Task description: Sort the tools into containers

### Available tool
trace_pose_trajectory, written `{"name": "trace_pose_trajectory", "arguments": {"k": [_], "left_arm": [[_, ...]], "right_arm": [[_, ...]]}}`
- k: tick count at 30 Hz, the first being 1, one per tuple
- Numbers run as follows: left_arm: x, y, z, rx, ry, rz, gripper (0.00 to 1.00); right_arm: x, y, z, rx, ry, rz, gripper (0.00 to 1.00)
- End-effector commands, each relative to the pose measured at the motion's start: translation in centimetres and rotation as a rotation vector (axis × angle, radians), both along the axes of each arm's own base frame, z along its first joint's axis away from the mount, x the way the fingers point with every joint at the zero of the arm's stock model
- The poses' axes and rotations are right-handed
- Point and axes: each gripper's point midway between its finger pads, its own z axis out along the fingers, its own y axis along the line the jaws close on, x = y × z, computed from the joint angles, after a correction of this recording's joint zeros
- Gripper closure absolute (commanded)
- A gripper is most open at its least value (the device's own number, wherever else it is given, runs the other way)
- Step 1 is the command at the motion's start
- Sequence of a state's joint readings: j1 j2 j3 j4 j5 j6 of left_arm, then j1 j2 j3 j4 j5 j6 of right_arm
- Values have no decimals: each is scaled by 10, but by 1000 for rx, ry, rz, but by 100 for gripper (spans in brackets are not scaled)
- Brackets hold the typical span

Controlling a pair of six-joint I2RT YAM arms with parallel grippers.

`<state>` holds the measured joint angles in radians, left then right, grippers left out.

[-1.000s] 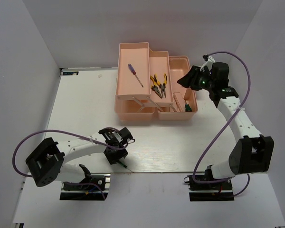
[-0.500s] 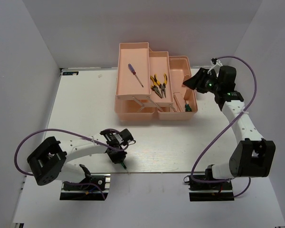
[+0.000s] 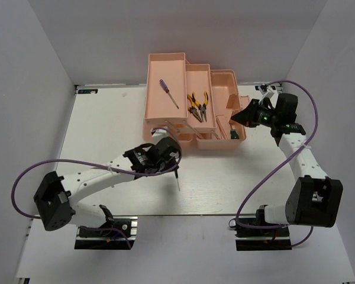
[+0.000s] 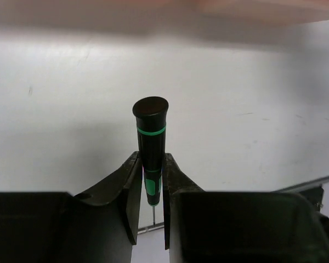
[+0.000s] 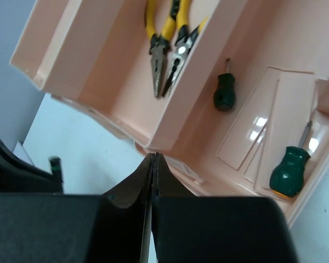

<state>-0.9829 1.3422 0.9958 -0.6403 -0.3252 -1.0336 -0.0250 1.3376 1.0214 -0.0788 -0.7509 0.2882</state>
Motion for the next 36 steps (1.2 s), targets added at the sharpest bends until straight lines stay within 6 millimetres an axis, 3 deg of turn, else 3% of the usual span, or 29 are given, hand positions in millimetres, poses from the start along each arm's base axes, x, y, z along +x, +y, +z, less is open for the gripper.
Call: {"name": "trace_pose_trajectory", "arguments": {"k": [1, 2, 5, 6, 7, 8, 9, 12, 13, 16, 17, 18, 19, 21, 23, 27, 28, 30, 36], "left_arm": [[32, -18, 81, -21, -321, -161, 100], [39, -22, 110, -51, -386, -154, 100], [55, -20, 153, -35, -509, -161, 100], [63, -24, 182, -79, -574, -150, 100], [70, -23, 193, -79, -606, -135, 100], [74, -25, 223, -100, -681, -145, 100], [80, -25, 232, -79, -713, -137, 100], [110, -15, 265, -12, -795, -37, 100], [120, -9, 271, 11, -808, -5, 100], [151, 4, 305, 28, -877, 84, 100], [159, 9, 310, 56, -894, 103, 100], [168, 12, 313, 66, -904, 117, 100], [181, 9, 304, 92, -890, 132, 100], [203, 22, 308, 126, -889, 175, 100], [231, 26, 290, 182, -847, 191, 100], [264, 30, 258, 204, -785, 189, 98], [269, 31, 259, 196, -780, 192, 94], [280, 28, 242, 192, -736, 186, 77], [292, 37, 238, 166, -715, 174, 40]], "right_arm": [[-20, 11, 17, -1, -149, 177, 100], [-23, 12, 15, -2, -159, 204, 100], [-28, 15, 7, 6, -138, 238, 100], [-32, 17, 6, 15, -136, 266, 100], [-33, 17, 4, 17, -126, 274, 100], [-38, 19, 1, 19, -128, 312, 100], [-40, 21, 1, 20, -133, 331, 100], [-53, 27, 0, -8, -188, 433, 82], [-59, 30, -3, -22, -200, 466, 72], [-72, 32, -6, -70, -264, 540, 61], [-84, 43, -9, -72, -261, 591, 55], [-89, 45, -10, -85, -282, 611, 53], [-91, 46, -13, -139, -348, 640, 51], [-102, 55, -18, -174, -397, 695, 47], [-107, 59, -20, -240, -452, 724, 47], [-115, 81, -27, -300, -489, 808, 47], [-115, 87, -27, -309, -490, 825, 47], [-121, 100, -29, -323, -499, 867, 44], [-102, 130, -44, -445, -559, 833, 37]]}}
